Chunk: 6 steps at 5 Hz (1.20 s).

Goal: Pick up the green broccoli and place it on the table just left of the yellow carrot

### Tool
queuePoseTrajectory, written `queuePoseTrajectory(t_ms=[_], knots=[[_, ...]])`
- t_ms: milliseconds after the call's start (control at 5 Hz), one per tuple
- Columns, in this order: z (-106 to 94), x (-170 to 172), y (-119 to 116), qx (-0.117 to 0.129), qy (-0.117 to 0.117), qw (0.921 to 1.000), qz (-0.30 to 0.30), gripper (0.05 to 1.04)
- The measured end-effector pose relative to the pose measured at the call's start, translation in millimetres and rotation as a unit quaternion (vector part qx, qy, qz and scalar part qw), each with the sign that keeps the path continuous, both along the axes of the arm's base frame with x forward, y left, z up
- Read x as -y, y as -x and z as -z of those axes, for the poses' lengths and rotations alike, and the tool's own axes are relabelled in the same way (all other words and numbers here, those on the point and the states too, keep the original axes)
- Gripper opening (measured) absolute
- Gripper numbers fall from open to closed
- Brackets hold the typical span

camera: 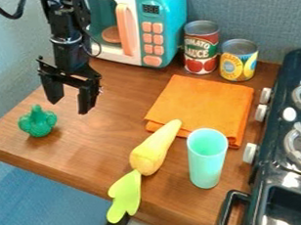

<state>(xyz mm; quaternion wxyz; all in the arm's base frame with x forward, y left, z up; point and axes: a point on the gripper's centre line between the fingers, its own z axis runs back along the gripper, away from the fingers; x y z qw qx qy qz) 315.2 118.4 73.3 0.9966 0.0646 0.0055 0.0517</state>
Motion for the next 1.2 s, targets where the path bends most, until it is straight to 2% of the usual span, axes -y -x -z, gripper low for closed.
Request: queuePoseTrajectory(t_ms=[200,400,600,800,1000,1200], knots=[[13.6,2.1,5.1,-0.022,0.007,0.9997,-0.001,1.005],[15.3,-4.9,8.9,-0.027,-0.019,0.9994,0.004,1.005],[7.1,-9.0,8.6,-0.019,-0.033,0.9993,0.005,1.005],[8.9,-11.6,11.2,-0.023,-0.041,0.9988,0.01,1.005],[5.8,-26.7,17.4,-0.029,-0.04,0.9988,-0.005,1.005],[-2.1,-42.9,15.7,-0.023,-0.053,0.9979,-0.03,1.005]])
